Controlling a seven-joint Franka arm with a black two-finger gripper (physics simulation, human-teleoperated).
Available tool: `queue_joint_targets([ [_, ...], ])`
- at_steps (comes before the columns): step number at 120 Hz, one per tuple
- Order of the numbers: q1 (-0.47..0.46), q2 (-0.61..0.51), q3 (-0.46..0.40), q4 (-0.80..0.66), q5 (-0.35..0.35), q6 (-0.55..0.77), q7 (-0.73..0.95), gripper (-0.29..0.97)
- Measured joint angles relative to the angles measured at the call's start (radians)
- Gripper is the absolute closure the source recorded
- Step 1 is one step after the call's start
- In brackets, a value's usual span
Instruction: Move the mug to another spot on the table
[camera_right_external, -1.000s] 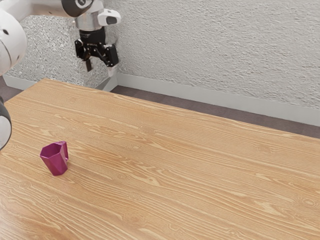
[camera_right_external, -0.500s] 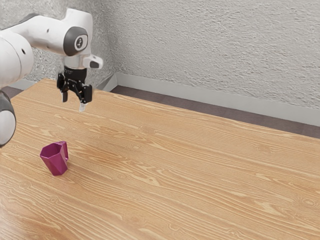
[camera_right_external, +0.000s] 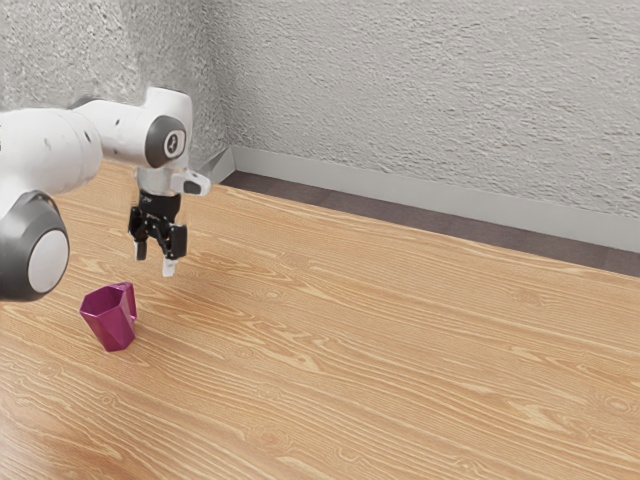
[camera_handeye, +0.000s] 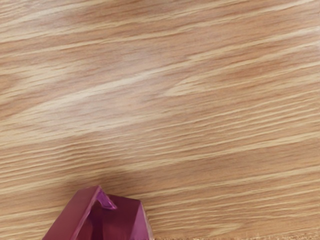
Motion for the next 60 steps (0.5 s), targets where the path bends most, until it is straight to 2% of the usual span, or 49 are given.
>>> queue_joint_targets([
  [13,0.0,-0.003,0.001,-0.048,-0.001,-0.002,0.021,0.0],
  [44,0.026,-0.006,0.007,-0.074,0.064,0.002,0.058,0.0],
  [60,0.059,-0.007,0.009,-0.072,0.05,0.014,0.072,0.0],
])
